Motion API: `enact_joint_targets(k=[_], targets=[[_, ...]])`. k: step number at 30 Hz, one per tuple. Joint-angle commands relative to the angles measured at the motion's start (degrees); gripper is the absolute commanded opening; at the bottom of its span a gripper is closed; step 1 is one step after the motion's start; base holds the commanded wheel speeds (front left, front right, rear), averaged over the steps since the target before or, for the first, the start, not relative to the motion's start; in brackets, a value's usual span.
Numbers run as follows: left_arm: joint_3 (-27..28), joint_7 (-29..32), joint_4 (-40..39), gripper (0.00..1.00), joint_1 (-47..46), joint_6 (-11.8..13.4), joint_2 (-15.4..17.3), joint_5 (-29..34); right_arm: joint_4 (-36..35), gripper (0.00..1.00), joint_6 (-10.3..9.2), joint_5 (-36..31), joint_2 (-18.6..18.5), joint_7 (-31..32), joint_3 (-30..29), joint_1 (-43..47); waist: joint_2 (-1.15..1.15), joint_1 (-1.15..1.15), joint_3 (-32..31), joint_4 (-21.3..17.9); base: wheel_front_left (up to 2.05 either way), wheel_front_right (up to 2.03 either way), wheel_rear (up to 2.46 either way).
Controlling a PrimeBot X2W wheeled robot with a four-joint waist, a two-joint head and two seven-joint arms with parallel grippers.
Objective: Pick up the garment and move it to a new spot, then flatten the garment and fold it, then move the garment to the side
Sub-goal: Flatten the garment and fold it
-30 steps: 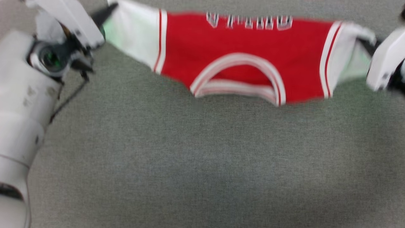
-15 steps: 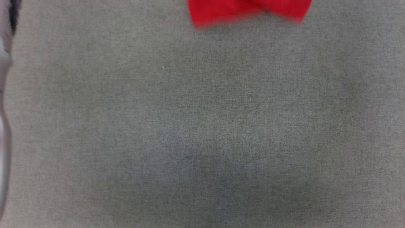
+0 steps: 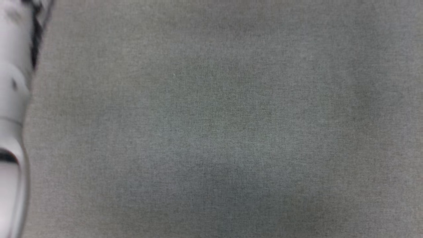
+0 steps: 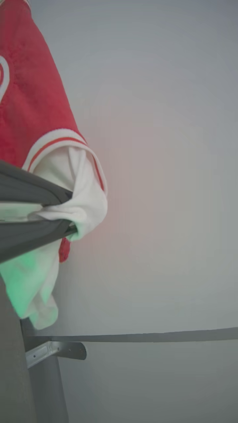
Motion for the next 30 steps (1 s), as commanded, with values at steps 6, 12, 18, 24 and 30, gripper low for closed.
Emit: enact_joint_targets(k=[6, 12, 18, 24, 30], targets=[[-2.1, 11.1, 0.1, 0.00, 10.6, -0.1, 3.0, -2.1, -5.7, 0.00, -0.07, 7.6, -2.7, 10.2, 5.6, 12.3, 0.00, 0.00, -3.8, -0.3, 0.00, 0.00, 0.00], [-3.7, 20.8, -6.6, 0.00, 21.4, -0.1, 6.2, -4.1, -19.1, 0.00, -0.07, 17.1, -6.3, 19.9, 8.6, 29.0, 0.00, 0.00, -7.7, -0.7, 0.00, 0.00, 0.00], [-4.1, 24.1, -18.1, 0.00, 34.0, -0.1, 11.4, -6.0, -35.2, 0.00, -0.07, 20.7, -8.9, 28.5, 7.4, 47.0, 0.00, 0.00, -13.0, -1.3, 0.00, 0.00, 0.00], [-2.6, 23.3, -33.8, 0.00, 49.3, 2.5, 18.3, -9.3, -51.5, 0.00, -0.07, 20.4, -7.6, 39.2, 2.7, 64.0, 0.00, 0.00, -16.9, -2.3, 0.00, 0.00, 0.00], [0.9, 18.0, -53.7, 0.00, 65.5, 9.2, 25.9, -13.3, -64.2, 0.00, -0.07, 17.8, -3.2, 48.1, -3.5, 74.8, 0.00, 0.00, -17.6, -2.7, 0.00, 0.00, 0.00]])
